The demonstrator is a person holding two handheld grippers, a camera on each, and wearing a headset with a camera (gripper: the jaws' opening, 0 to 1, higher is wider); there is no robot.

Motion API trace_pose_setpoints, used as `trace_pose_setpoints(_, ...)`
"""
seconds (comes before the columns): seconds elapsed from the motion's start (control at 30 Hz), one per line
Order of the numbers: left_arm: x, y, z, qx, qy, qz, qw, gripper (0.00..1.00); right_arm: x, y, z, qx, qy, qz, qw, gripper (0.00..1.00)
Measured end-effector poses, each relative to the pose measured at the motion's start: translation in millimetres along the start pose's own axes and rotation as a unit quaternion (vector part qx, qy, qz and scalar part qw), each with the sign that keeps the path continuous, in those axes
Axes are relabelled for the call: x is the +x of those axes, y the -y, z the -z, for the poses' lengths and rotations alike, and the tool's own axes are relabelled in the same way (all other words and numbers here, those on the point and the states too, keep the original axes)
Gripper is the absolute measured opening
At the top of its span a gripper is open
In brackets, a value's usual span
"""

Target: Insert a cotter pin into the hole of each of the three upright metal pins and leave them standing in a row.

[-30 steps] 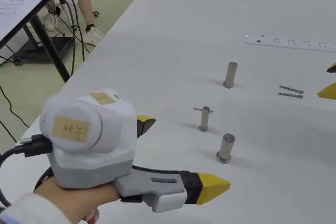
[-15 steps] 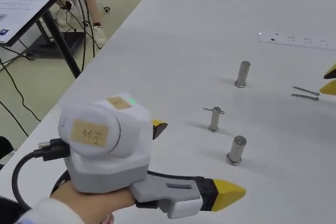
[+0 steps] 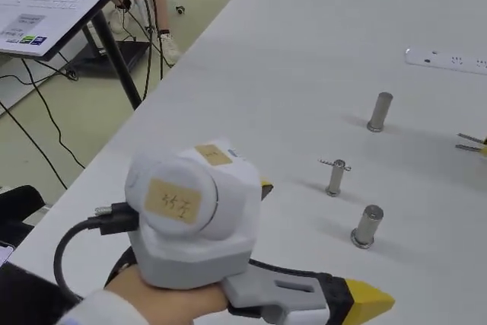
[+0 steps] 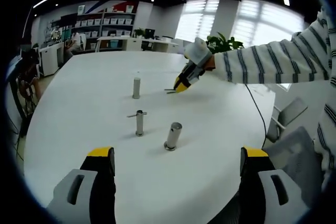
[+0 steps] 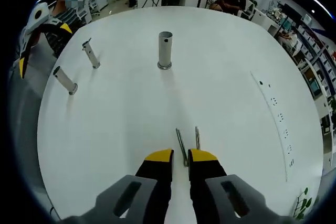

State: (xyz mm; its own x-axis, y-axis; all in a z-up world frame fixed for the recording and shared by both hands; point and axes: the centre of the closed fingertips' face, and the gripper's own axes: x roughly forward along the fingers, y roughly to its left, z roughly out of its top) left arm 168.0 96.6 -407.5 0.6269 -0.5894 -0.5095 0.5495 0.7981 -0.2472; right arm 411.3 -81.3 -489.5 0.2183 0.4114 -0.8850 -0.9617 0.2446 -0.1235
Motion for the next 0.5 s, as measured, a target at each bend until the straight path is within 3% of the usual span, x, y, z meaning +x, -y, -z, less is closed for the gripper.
trace_pose_setpoints(0.4,-5.8,-7.0,0.3,-0.002,-0.002,-0.012,0.9999,0.99,0.9,-4.5,4.7,0.013,-0.015,-0.01,0.9998,0.03)
trace_pose_setpoints(0.5,-5.4,-7.4,1.8,-0.003,-0.004,-0.012,0.9999,0.99,1.5,-7.9,3.2,0.0,-0.018,-0.014,0.9997,0.01)
